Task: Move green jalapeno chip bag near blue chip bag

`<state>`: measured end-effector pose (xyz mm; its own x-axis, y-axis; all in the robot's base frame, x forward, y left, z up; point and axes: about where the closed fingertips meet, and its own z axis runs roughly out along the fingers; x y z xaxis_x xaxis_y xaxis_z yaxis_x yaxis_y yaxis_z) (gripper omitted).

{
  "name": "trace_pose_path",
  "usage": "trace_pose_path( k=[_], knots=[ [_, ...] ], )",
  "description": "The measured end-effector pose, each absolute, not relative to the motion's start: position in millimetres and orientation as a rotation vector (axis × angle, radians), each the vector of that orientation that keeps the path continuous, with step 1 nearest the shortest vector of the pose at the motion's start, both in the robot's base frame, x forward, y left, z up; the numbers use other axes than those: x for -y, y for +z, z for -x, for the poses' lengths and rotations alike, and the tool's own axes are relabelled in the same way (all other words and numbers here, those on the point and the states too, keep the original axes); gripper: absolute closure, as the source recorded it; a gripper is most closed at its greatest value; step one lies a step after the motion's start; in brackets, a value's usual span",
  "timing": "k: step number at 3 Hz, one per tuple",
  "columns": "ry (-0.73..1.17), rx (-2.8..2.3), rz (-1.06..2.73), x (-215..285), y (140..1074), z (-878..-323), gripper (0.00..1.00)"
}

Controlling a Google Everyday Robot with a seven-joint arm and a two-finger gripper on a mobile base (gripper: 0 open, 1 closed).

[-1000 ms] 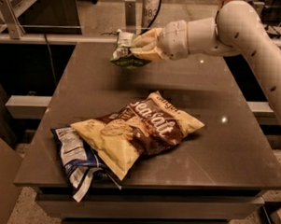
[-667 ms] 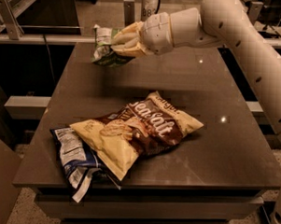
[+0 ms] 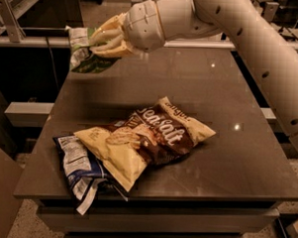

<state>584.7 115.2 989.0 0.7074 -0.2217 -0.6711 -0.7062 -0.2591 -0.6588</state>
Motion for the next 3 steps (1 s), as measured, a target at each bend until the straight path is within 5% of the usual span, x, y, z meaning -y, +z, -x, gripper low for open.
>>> trace_pose_path(
  k=[3],
  knots=[
    [0.383,-0.939,1.789,-85,995,-514,1.00]
  ],
)
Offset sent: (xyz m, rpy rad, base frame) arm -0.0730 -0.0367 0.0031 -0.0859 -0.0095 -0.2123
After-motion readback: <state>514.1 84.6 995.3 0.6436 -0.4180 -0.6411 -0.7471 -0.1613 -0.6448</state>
